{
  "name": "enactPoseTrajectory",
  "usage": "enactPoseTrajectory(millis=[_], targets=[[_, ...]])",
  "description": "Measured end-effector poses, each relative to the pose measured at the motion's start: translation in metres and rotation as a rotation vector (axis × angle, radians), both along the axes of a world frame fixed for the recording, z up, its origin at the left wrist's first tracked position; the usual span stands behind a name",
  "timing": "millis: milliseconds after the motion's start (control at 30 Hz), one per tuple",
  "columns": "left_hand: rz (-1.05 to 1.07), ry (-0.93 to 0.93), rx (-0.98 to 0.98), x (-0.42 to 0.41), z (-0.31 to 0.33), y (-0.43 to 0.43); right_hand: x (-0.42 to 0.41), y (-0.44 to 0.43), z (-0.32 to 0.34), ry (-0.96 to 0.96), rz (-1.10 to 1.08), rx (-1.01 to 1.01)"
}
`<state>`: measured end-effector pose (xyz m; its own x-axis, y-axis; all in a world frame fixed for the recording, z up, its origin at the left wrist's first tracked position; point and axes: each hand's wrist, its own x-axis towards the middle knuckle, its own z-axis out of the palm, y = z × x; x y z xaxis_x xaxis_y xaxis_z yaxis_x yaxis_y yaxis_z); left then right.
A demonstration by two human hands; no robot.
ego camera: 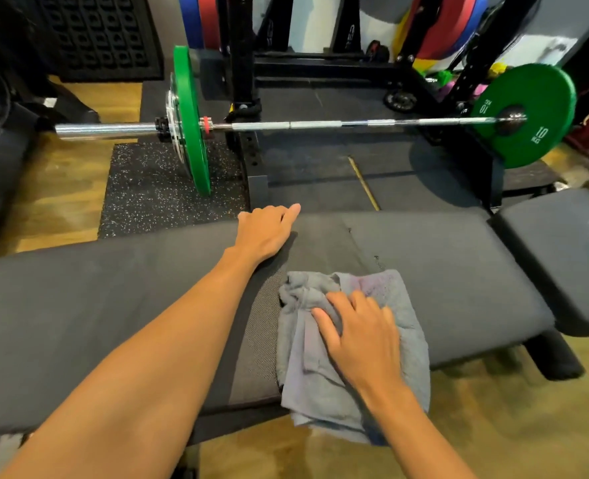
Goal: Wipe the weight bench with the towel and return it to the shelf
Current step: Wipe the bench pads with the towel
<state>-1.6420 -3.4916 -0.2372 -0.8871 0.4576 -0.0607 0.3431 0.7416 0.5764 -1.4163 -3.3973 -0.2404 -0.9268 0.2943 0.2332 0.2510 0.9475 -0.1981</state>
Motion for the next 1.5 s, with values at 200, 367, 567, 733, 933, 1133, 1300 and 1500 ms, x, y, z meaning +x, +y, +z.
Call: enactPoseTrajectory(millis=[200, 367, 567, 733, 933, 1133, 1300, 1500], targets=[[0.049, -0.142, 0.139, -0.020, 0.000, 0.030, -0.067, 0.031, -0.007, 0.048, -0.025, 0.018], [0.126, -0.171, 0.262, -0.034, -0.019, 0.027, -0.196, 0.068, -0.012, 0.090, 0.026, 0.052], [0.076, -0.139, 0.267, -0.024, -0.019, 0.022, -0.156, 0.062, -0.004, 0.068, 0.027, 0.030], [-0.047, -0.080, -0.035, -0.013, -0.005, 0.032, -0.033, 0.043, 0.003, 0.034, -0.017, 0.005], [-0.135, -0.046, 0.023, -0.004, -0.002, 0.060, 0.015, 0.044, 0.000, 0.040, -0.048, -0.001], [-0.007, -0.041, 0.149, -0.026, -0.027, 0.074, -0.118, 0.093, -0.017, 0.155, -0.062, 0.092], [0.021, -0.050, 0.175, -0.030, -0.032, 0.074, -0.197, 0.120, -0.010, 0.110, 0.014, 0.067], [0.010, -0.021, -0.013, -0.002, -0.009, 0.087, -0.093, 0.115, 0.003, 0.038, 0.070, -0.023]])
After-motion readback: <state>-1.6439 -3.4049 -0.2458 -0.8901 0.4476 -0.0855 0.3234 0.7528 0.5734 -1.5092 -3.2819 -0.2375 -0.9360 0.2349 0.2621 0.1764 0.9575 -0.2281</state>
